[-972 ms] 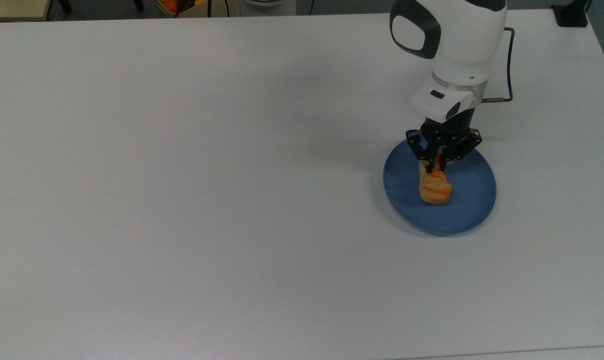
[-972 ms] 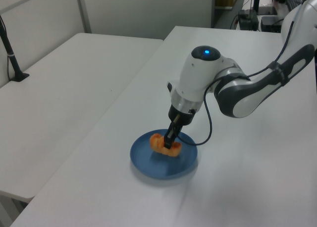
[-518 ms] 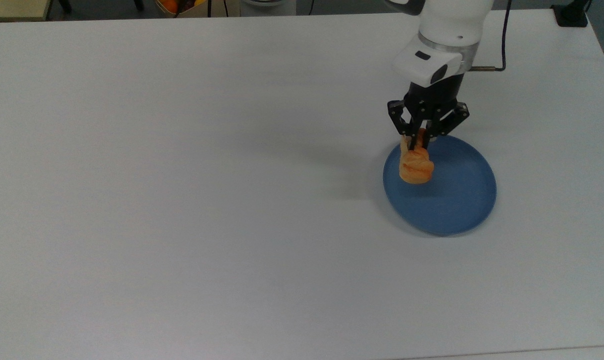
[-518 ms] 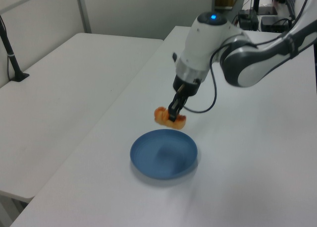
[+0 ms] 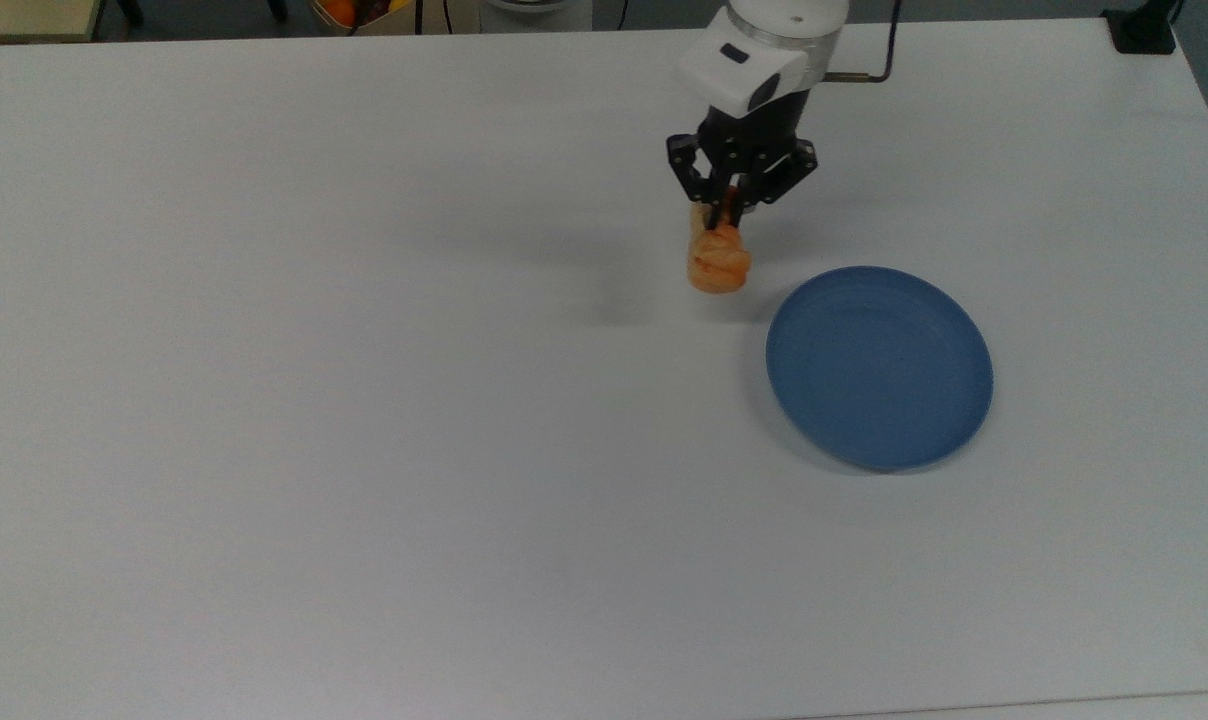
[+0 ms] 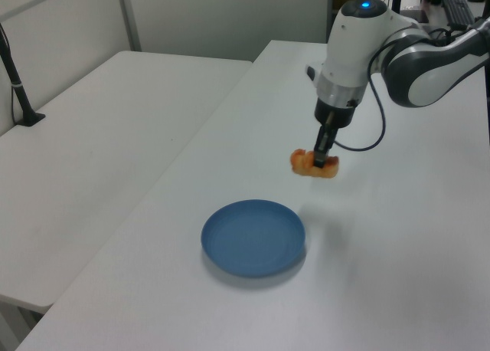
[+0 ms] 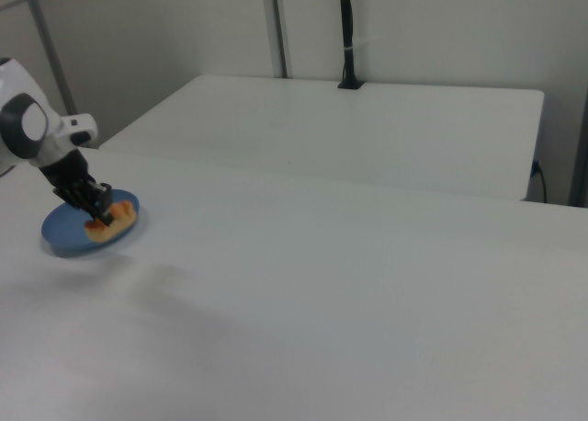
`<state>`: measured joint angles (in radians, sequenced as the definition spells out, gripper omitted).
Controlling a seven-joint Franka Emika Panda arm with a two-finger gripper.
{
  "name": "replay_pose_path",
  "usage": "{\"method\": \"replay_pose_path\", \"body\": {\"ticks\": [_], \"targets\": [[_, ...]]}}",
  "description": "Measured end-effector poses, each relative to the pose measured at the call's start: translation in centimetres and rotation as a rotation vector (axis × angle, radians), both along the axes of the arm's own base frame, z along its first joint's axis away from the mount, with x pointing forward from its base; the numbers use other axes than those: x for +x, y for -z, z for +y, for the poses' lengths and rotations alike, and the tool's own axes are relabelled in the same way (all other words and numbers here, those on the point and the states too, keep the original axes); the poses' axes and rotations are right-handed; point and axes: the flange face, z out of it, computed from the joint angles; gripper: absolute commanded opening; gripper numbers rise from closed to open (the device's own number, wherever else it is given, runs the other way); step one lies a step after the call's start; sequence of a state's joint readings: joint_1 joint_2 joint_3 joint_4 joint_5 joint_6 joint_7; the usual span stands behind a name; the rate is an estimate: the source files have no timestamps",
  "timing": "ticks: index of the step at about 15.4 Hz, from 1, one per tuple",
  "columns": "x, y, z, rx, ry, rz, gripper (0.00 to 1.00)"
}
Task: Put the bread on the table
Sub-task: 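Lift the bread roll off the plate and carry it beside the plate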
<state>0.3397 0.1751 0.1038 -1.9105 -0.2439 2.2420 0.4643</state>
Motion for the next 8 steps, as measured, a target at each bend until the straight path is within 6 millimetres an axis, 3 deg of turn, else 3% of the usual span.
{"method": "replay_pose_path", "body": {"ticks": [2, 4, 6, 8], "targets": [[0.3, 0.8, -4.7, -0.037, -0.033, 0.034, 0.17], [0.6, 1.9, -8.1, -0.064, -0.082, 0.071, 0.17], [0.3, 3.8, -10.4, -0.086, -0.129, 0.12, 0.17], [-0.8, 5.8, -11.1, -0.1, -0.155, 0.169, 0.17]]}}
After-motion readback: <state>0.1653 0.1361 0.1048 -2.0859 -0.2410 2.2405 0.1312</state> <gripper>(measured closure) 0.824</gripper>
